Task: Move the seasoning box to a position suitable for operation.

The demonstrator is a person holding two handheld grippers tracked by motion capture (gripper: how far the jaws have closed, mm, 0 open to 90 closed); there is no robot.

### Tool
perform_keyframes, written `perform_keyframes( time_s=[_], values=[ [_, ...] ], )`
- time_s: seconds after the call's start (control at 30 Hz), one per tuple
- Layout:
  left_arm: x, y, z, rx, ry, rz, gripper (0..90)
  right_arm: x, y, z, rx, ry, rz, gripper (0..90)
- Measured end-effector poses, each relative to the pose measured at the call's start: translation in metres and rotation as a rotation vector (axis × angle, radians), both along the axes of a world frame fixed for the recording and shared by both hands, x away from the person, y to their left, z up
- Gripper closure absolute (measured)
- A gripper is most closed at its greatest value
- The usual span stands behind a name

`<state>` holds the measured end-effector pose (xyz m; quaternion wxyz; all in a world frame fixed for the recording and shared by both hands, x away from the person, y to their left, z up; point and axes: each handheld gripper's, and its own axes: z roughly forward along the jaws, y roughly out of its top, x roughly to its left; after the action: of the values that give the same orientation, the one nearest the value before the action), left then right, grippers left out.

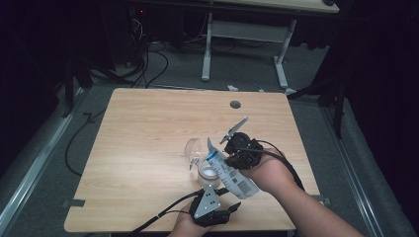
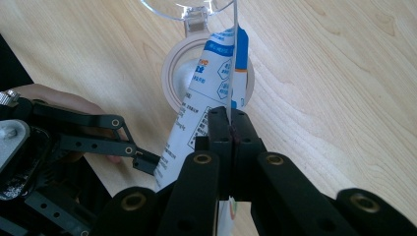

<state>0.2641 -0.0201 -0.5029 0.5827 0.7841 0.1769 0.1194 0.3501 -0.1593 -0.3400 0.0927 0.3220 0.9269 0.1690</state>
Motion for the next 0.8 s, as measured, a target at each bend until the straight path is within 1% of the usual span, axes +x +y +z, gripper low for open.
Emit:
perform_keyframes(
  time_s=[0.2, 0.47, 0.8],
  values=[
    [0.0005, 0.0014, 0.0006, -0.006, 0.002, 0.000, 46.1, -0.0005, -0.0012, 0.0013, -0.002, 0.000, -0.008, 90.0],
    [0.0009, 0.0040, 0.0008, -0.008, 0.003, 0.001, 46.2, -0.0004, -0.0013, 0.0023, -0.003, -0.003, 0.001, 90.0],
    [0.0013, 0.0100, -0.0002, -0.018, 0.012, 0.003, 46.4, -0.0003, -0.0007, 0.0021, -0.007, -0.001, 0.003, 90.0]
  ],
)
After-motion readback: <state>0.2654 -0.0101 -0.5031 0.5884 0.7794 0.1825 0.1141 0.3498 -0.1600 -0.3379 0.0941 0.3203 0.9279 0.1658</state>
